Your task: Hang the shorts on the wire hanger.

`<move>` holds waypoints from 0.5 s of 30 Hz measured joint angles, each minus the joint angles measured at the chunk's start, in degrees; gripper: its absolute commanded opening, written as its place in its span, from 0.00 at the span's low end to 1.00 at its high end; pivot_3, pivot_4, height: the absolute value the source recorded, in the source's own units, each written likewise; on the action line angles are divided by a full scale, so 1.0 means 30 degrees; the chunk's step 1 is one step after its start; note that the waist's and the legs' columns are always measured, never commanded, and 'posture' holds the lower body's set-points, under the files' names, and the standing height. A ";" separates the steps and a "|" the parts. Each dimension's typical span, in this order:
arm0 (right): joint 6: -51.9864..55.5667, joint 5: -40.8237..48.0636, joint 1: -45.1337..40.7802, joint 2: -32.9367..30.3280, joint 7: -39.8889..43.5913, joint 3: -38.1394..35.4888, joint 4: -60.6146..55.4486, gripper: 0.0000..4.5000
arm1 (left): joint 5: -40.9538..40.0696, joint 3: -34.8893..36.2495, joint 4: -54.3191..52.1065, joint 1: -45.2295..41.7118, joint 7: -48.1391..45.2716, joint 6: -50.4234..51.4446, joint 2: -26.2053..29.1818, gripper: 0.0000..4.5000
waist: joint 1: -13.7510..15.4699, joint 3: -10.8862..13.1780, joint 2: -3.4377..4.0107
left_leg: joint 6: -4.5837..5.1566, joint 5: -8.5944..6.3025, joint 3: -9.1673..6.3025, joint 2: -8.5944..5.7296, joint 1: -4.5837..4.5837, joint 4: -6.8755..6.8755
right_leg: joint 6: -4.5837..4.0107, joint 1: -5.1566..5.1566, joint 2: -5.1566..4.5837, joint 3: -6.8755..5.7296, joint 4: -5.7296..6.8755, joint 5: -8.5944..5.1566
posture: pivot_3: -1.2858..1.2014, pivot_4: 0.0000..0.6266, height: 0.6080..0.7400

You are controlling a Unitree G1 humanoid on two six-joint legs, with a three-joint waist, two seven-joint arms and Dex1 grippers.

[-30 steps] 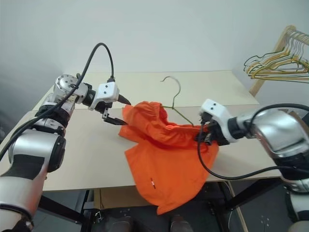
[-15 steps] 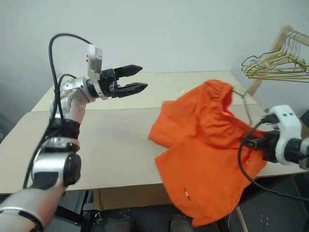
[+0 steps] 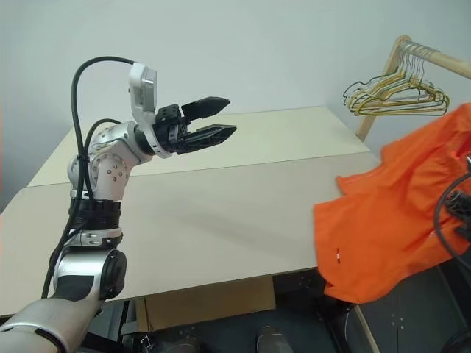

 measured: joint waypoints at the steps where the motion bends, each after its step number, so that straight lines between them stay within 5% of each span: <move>1: -0.0068 0.0661 -0.0367 -0.0099 -0.1531 -0.0331 0.0759 0.00 | -0.0004 -0.0099 0.0079 -0.0001 -0.0036 -0.0052 -0.0011 1.00 | -0.0118 -0.0001 0.0001 | 0.0001 0.0000 0.0006 -0.0006 0.0000 -0.0018 | 0.0006 0.0000 -0.0005 0.0016 -0.0006 -0.0004 | 0.46 0.00 1.00; 9: -0.7019 1.0169 0.1540 -0.1454 -1.1673 0.1416 0.3419 0.00 | -0.0038 -0.0358 0.0209 -0.0006 -0.0409 -0.0538 -0.0021 1.00 | -0.0870 0.0006 0.0022 | 0.0040 -0.0023 0.0037 -0.0063 0.0122 -0.0124 | 0.0003 0.0257 -0.0020 0.0134 -0.0157 -0.0089 | 0.46 0.00 1.00; 15: -0.9770 1.1331 0.1537 -0.1588 -1.3997 0.1688 0.3509 0.00 | -0.0189 -0.0387 0.0206 -0.0021 -0.0508 -0.0556 -0.0021 1.00 | -0.1345 -0.0026 0.0070 | 0.0043 -0.0025 0.0020 -0.0154 0.0112 -0.0162 | 0.0114 0.0319 -0.0023 0.0328 -0.0271 -0.0091 | 0.47 0.00 1.00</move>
